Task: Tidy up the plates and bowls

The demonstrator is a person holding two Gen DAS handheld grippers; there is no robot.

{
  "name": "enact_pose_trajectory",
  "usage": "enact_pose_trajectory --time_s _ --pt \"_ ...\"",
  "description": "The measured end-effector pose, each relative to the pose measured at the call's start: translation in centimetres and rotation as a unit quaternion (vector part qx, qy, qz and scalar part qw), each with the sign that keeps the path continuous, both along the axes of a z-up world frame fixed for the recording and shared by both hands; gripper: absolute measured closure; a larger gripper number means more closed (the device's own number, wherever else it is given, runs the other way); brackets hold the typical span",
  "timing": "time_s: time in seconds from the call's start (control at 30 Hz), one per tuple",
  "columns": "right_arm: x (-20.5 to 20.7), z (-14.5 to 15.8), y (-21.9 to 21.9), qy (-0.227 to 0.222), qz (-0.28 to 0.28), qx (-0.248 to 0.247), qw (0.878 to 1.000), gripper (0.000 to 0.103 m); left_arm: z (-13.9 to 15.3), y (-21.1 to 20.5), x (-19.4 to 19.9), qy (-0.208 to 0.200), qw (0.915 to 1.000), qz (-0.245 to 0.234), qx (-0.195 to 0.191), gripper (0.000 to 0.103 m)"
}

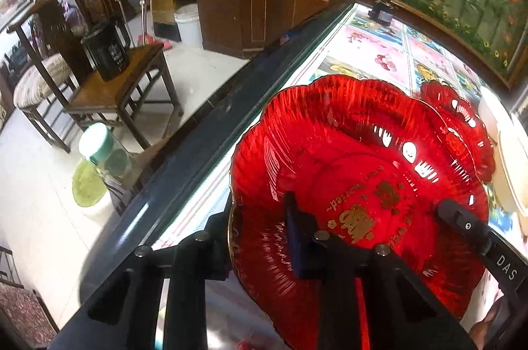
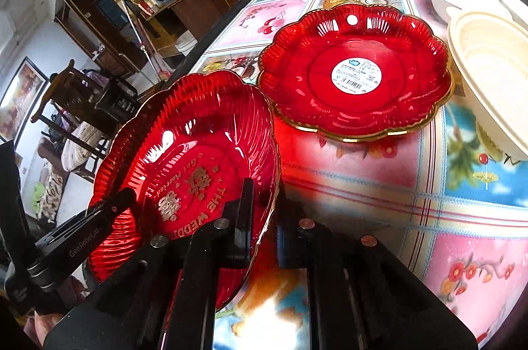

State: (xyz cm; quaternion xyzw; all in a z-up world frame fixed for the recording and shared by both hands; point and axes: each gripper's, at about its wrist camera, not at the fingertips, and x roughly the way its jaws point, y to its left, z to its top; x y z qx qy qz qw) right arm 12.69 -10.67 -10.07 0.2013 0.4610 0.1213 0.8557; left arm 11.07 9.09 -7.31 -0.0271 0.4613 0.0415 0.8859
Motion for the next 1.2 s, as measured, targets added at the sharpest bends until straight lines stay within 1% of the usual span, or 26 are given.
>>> enact_pose_trajectory --time_s 0.17,0.27,0.33,0.4,0.43,0.47,0.5,0.53,0.57,0.6,0.63,0.7,0.77,0.83,0.9,0.93,0.97,1.0,1.07,1.1,1.13,1.2 --pt "-2.0 0.7 0.9 -0.012 0.019 0.0 1.0 0.093 1.0 0.9 -2.0 -0.007 0.9998 -0.001 0.02 0.078" --pt "-2.6 0.6 1.7 -0.008 0.032 0.007 0.999 0.092 1.0 1.8 -2.9 -0.008 0.9996 0.011 0.026 0.078" --pt "-2.8 0.4 2.4 -0.005 0.04 0.007 0.999 0.092 0.4 2.4 -2.6 0.002 0.9992 0.024 0.032 0.075" --pt "-2.3 -0.2 3.5 0.013 0.055 0.0 0.998 0.091 -0.5 2.9 -2.1 0.018 0.9985 0.035 0.037 0.072" --pt "-2.2 -0.4 3.8 0.018 0.064 0.002 0.998 0.09 -1.0 3.1 -2.0 0.026 0.9981 0.04 0.04 0.068" --pt "-2.3 -0.3 3.9 0.013 0.067 0.007 0.998 0.089 -1.1 3.3 -2.1 0.025 0.9981 0.04 0.039 0.059" --pt "-2.5 0.0 4.0 0.011 0.073 0.009 0.997 0.089 -1.1 3.4 -2.4 0.027 0.9975 0.047 0.047 0.053" --pt "-2.5 0.3 3.9 0.011 0.076 0.009 0.997 0.088 -1.1 3.4 -2.7 0.03 0.9963 0.055 0.059 0.039" --pt "-2.8 0.8 3.6 0.002 0.077 0.013 0.997 0.086 -0.9 3.5 -3.0 0.03 0.9954 0.06 0.068 0.032" --pt "-3.1 1.2 3.2 -0.01 0.077 0.02 0.997 0.085 -0.4 3.5 -3.7 0.023 0.994 0.065 0.085 0.031" --pt "-3.6 1.6 2.7 -0.023 0.075 0.026 0.997 0.082 -0.1 3.5 -4.2 0.015 0.9935 0.066 0.092 0.031" --pt "-4.6 2.3 1.4 -0.044 0.07 0.035 0.996 0.081 1.0 4.0 -5.9 -0.006 0.9933 0.07 0.091 0.03" --pt "-5.7 2.9 -0.2 -0.065 0.064 0.051 0.995 0.081 2.0 4.5 -7.3 -0.021 0.9932 0.075 0.086 0.026" --pt "-7.2 3.5 -2.4 -0.09 0.052 0.068 0.992 0.081 3.2 4.8 -8.7 -0.037 0.9921 0.082 0.087 0.026" --pt "-8.6 4.0 -4.4 -0.111 0.033 0.069 0.991 0.079 4.2 4.9 -9.6 -0.053 0.99 0.091 0.093 0.026" --pt "-9.2 4.2 -5.6 -0.118 0.017 0.065 0.991 0.072 5.1 4.8 -10.3 -0.068 0.9887 0.096 0.093 0.026" --pt "-9.5 4.3 -6.5 -0.122 0.006 0.064 0.99 0.063 5.7 4.5 -10.6 -0.08 0.9883 0.095 0.089 0.024" --pt "-9.8 4.4 -7.7 -0.128 -0.009 0.068 0.989 0.06 6.5 4.1 -10.8 -0.092 0.9885 0.09 0.08 0.024" --pt "-10.0 4.4 -9.3 -0.128 -0.027 0.076 0.989 0.059 8.2 2.5 -10.7 -0.112 0.9909 0.062 0.043 0.022" --pt "-9.9 4.3 -10.2 -0.126 -0.037 0.084 0.988 0.059 8.6 1.9 -10.5 -0.117 0.9914 0.051 0.03 0.022" --pt "-9.8 4.2 -11.0 -0.126 -0.046 0.092 0.987 0.059 9.3 0.5 -9.8 -0.122 0.9921 0.028 0.009 0.021" --pt "-9.5 4.0 -12.0 -0.122 -0.053 0.106 0.985 0.059 9.7 -1.6 -8.6 -0.112 0.9936 0.004 -0.007 0.02"
